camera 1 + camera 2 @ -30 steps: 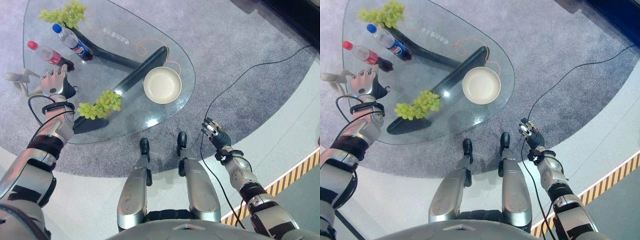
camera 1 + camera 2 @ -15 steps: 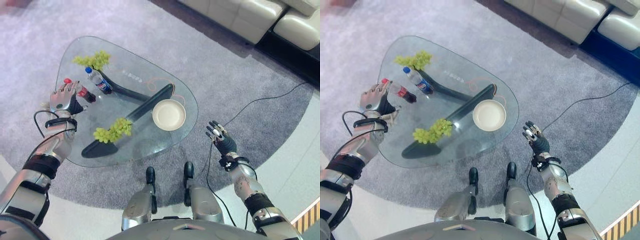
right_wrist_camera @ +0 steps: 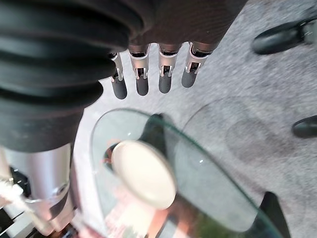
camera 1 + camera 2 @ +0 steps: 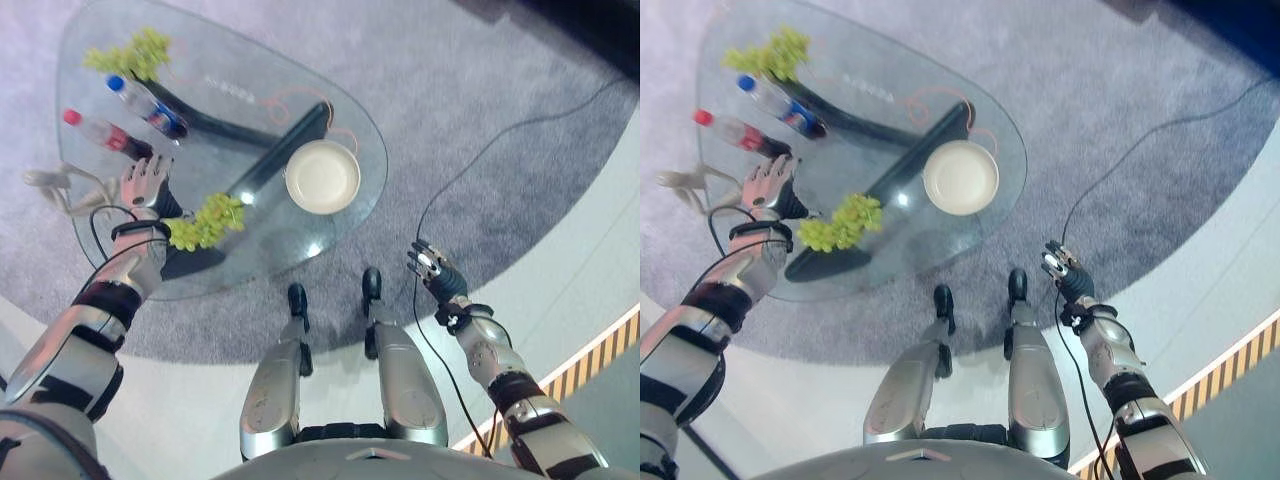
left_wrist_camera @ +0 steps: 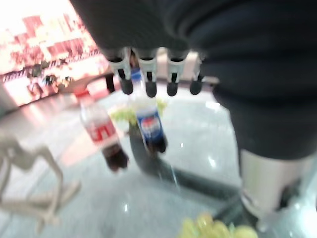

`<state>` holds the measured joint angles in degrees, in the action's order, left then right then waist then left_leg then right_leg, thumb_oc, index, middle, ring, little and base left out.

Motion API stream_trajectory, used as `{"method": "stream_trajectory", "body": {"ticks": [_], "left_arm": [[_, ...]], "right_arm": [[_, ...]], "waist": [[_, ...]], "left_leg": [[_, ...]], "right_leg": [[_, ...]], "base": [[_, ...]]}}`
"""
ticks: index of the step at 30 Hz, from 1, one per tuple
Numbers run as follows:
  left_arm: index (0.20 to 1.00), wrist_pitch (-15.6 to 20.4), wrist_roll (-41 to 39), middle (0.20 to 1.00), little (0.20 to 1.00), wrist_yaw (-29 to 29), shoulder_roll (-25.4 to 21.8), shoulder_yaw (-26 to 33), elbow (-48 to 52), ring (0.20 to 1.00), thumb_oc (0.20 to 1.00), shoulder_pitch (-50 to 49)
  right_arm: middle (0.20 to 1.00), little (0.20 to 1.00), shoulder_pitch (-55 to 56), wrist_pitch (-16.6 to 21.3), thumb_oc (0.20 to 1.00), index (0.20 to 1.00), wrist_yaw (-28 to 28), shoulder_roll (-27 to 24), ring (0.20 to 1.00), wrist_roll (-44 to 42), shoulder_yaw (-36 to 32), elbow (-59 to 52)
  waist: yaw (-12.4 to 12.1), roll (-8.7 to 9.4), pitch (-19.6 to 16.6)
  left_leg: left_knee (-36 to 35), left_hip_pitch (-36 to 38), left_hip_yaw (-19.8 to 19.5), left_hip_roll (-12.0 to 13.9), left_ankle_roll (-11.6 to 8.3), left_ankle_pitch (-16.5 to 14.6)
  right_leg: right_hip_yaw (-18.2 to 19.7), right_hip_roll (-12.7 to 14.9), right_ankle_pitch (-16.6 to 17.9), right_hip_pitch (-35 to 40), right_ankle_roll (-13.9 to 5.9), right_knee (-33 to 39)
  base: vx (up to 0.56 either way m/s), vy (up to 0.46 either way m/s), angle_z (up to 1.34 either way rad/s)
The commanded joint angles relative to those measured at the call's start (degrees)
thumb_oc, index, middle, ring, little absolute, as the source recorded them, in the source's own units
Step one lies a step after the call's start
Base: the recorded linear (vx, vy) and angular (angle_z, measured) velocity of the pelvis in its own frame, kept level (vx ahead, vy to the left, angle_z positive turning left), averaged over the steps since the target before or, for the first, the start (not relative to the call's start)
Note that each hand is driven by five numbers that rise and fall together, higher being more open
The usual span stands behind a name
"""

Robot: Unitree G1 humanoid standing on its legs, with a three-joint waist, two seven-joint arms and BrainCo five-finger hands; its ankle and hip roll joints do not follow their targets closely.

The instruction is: Pick up fruits into the plate

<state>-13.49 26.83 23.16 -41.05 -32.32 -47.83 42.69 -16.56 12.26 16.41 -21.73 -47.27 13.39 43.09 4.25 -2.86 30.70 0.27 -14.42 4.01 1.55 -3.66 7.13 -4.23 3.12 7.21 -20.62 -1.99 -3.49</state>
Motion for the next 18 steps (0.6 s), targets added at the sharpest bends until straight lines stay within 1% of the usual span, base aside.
{"method": "stream_trajectory", "body": {"ticks": [1,4,8,11,12,15,18], "left_arm": [[1.0,-1.1,-0.69,1.0,1.0,1.26,-2.46,-0.13,-2.27,1.0,1.0,3.55],[1.0,-2.15,-1.74,1.0,1.0,1.27,-0.94,-2.16,-6.23,1.0,1.0,7.5],[1.0,-3.57,-3.72,1.0,1.0,0.99,0.47,-3.3,-9.5,1.0,1.0,10.01],[1.0,-4.36,-4.87,1.0,1.0,0.61,1.17,-3.5,-10.83,1.0,1.0,10.89],[1.0,-5.58,-5.44,1.0,1.0,0.12,1.96,-3.79,-11.9,1.0,1.0,11.61],[1.0,-5.7,-6.45,1.0,1.0,-0.24,2.6,-4.3,-14.25,1.0,1.0,12.48],[1.0,-6.77,-7.11,1.0,1.0,-0.76,3.17,-4.62,-16.29,1.0,1.0,12.83]], "right_arm": [[1.0,1.0,-0.13,2.47,1.0,1.0,0.04,-0.55,1.0,-1.62,2.39,-2.58],[1.0,1.0,-2.12,3.14,1.0,1.0,-0.38,-0.28,1.0,-2.22,3.93,-1.97],[1.0,1.0,-3.35,3.15,1.0,1.0,-1.4,-0.02,1.0,-2.67,4.98,-2.68],[1.0,1.0,-3.64,3.24,1.0,1.0,-1.67,0.15,1.0,-2.88,5.37,-3.06],[1.0,1.0,-3.97,3.17,1.0,1.0,-2.17,0.44,1.0,-2.83,5.78,-3.66],[1.0,1.0,-4.36,3.24,1.0,1.0,-2.34,0.6,1.0,-3.53,6.2,-3.83],[1.0,1.0,-4.24,3.71,1.0,1.0,-1.82,0.62,1.0,-3.84,6.46,-3.96]], "waist": [[0.17,2.32,-0.9],[0.52,2.82,-0.9],[1.13,3.21,-0.9],[1.37,3.49,-0.9],[1.62,3.81,-0.9],[1.88,4.24,-0.9],[2.24,4.54,-0.9]], "left_leg": [[7.43,-4.35,-1.59,-3.9,3.53,-7.57],[8.2,-9.03,-1.97,-3.98,3.25,-6.48],[9.13,-12.76,-2.21,-4.07,3.02,-5.97],[9.61,-14.56,-2.26,-4.14,2.88,-5.78],[9.91,-16.16,-2.41,-4.27,2.82,-5.59],[10.63,-18.05,-2.6,-4.36,2.76,-5.56],[11.72,-20.06,-2.97,-4.48,2.7,-5.84]], "right_leg": [[1.61,-0.79,-6.64,-2.38,-1.94,-7.72],[1.81,-1.76,-6.31,-7.1,-1.65,-8.98],[2.21,-2.66,-6.2,-11.2,-1.41,-10.39],[2.39,-3.08,-6.19,-13.06,-1.27,-10.99],[2.6,-3.71,-6.22,-14.82,-1.1,-11.63],[2.89,-4.45,-6.49,-16.84,-0.85,-12.74],[3.4,-5.24,-7.04,-19.02,-0.61,-14.17]], "base": [[-0.04,-0.017,-0.15],[-0.06,-0.019,-0.04],[-0.02,-0.005,-0.01],[-0.03,-0.025,-0.04],[-0.04,-0.038,0.0],[-0.03,-0.033,-0.03],[-0.03,-0.022,-0.09]]}}
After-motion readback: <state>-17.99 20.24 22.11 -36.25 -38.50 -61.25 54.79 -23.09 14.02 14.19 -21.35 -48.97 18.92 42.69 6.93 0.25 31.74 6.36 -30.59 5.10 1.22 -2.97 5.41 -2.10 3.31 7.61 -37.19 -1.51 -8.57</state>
